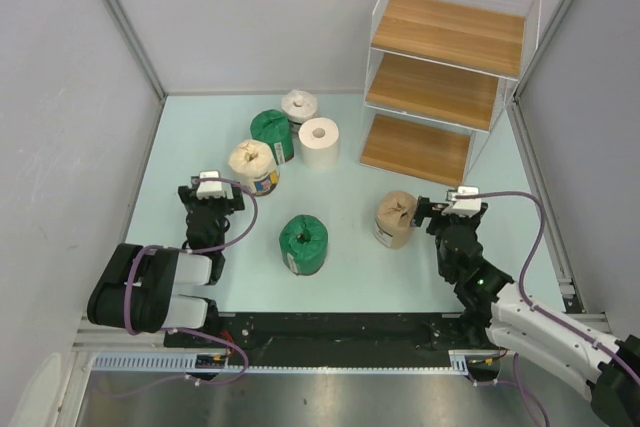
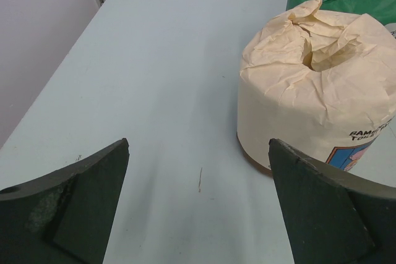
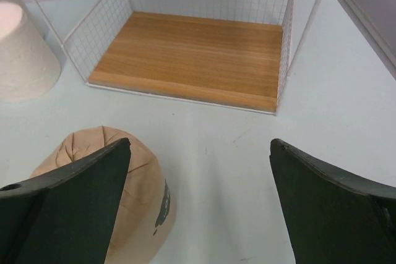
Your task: Place and organize the paper towels onto the shelf
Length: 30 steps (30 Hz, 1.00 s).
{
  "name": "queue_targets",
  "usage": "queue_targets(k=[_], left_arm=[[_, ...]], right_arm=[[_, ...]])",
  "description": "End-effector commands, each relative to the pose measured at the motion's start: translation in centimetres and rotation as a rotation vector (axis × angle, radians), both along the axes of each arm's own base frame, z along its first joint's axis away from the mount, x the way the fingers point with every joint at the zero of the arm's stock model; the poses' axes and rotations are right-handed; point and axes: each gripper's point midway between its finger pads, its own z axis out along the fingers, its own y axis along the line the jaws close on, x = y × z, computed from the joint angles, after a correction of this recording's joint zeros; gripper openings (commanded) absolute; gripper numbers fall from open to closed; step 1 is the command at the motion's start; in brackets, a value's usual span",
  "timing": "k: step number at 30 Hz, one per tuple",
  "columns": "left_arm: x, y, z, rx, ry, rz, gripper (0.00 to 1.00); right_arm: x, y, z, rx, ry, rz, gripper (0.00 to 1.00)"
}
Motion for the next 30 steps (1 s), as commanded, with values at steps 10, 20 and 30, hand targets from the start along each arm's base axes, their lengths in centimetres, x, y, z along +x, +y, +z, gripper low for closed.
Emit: queue_targets(k=[10,20,30], left_arm=[[0.8,-0.3,2.2,-0.024,-0.073,-0.010,1.00],[0.8,-0.3,2.2,-0.024,-0.073,-0.010,1.00],[0.5,1.5,2.7,-0.063,-0.097,0.091,1.00]], right_arm=[[-1.9,-1.5,5.1,0.320,-0.082,-0.036,1.00],[-0.7,5.6,6.7,0.186,0.149,0.186,1.00],[-1.3,5.9,5.7,0.249,0.238,0.155,1.00]])
